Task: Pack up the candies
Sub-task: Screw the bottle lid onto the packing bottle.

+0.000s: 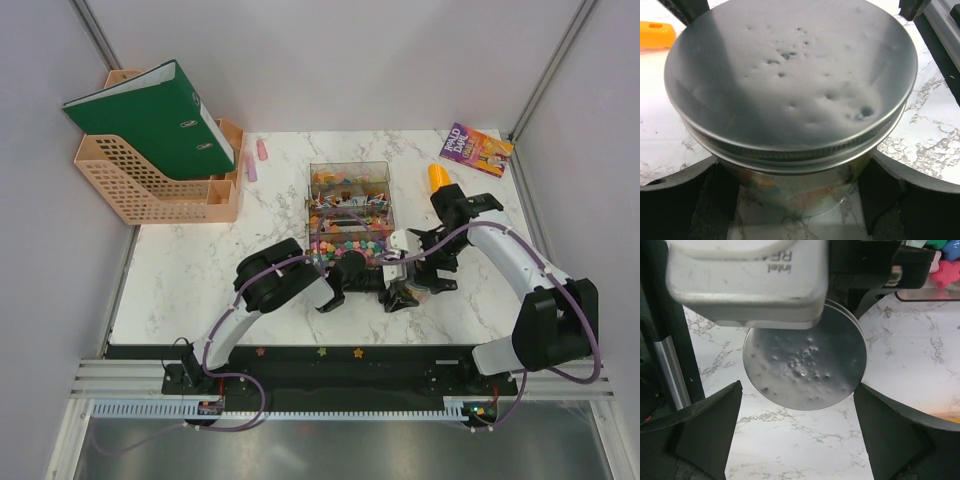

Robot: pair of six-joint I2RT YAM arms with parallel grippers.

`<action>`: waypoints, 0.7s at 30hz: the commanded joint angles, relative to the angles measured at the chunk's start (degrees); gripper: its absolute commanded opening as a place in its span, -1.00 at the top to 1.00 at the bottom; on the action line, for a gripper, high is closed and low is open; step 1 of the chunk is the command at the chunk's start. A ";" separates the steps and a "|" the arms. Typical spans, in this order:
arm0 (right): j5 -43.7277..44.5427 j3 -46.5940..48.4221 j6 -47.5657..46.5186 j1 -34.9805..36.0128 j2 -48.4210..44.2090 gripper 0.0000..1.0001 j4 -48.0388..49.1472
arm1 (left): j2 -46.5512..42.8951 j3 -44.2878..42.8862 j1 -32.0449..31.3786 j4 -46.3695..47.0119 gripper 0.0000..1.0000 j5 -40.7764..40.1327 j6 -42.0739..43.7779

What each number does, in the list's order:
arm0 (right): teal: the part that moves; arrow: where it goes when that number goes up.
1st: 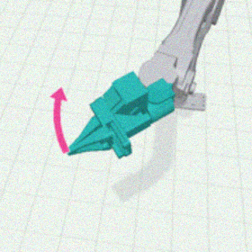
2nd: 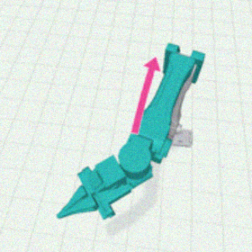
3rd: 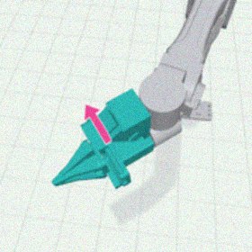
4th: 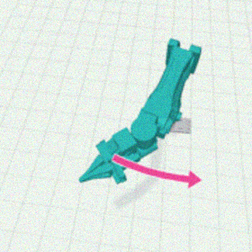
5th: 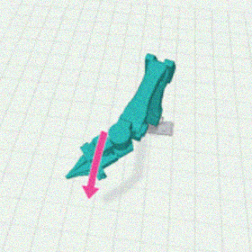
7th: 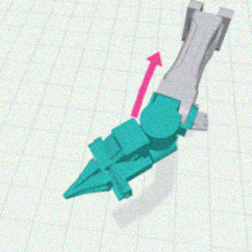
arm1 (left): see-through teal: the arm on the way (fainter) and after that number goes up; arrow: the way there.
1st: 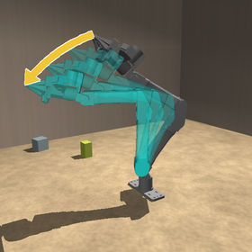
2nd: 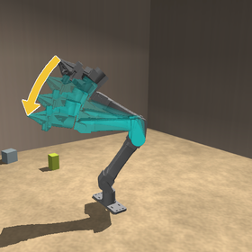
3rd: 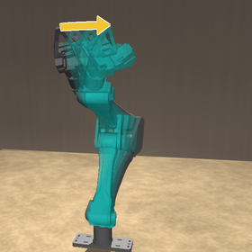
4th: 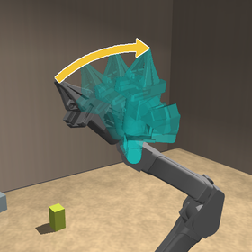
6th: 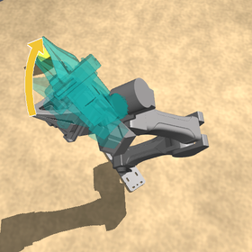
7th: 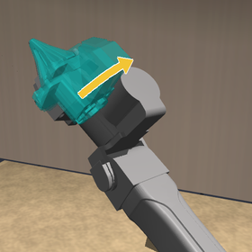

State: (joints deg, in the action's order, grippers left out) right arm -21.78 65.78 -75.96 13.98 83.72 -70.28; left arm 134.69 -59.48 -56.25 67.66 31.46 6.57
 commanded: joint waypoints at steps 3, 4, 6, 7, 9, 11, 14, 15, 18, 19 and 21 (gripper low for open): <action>-0.98 -6.87 1.08 0.17 -6.81 -0.96 -11.98 | 8.92 3.50 2.63 -29.42 0.96 -9.31 4.59; -1.33 -7.67 1.60 0.17 -8.21 -0.96 -11.98 | 9.01 3.41 2.64 -29.51 0.96 -9.31 4.59; -0.72 -10.48 2.31 0.17 -9.97 -0.96 -12.16 | 9.27 2.97 2.64 -30.21 0.95 -9.49 4.94; -0.28 -11.45 2.49 0.09 -10.33 -0.96 -12.33 | 9.27 2.88 2.72 -30.39 0.95 -9.49 5.12; 0.77 -13.91 2.92 0.17 -11.47 -0.96 -12.34 | 9.45 2.79 2.72 -30.48 0.95 -9.49 5.12; 1.83 -15.15 3.19 0.17 -12.35 -0.96 -12.42 | 9.45 2.71 2.72 -30.57 0.95 -9.23 5.03; 1.92 -16.21 3.28 0.08 -14.02 -0.96 -13.13 | 9.53 2.62 2.72 -30.66 0.95 -9.23 4.95; 1.66 -15.60 3.80 0.17 -14.90 -0.96 -13.13 | 9.71 2.62 2.72 -30.74 0.95 -9.31 4.95; 1.83 -12.80 6.00 0.09 -16.92 -0.96 -13.13 | 9.54 2.53 2.72 -30.92 0.95 -9.40 5.30; 2.00 -12.00 6.00 0.00 -17.45 -0.96 -12.95 | 9.54 2.53 2.72 -31.01 0.95 -9.40 5.38; 1.75 -9.11 5.91 -1.14 -19.55 -0.96 -10.69 | 9.62 2.53 2.72 -31.09 0.95 -9.23 5.39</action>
State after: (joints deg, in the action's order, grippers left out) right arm -17.41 51.81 -71.53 13.74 67.61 -74.22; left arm 135.39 -61.25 -56.05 66.35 32.42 6.79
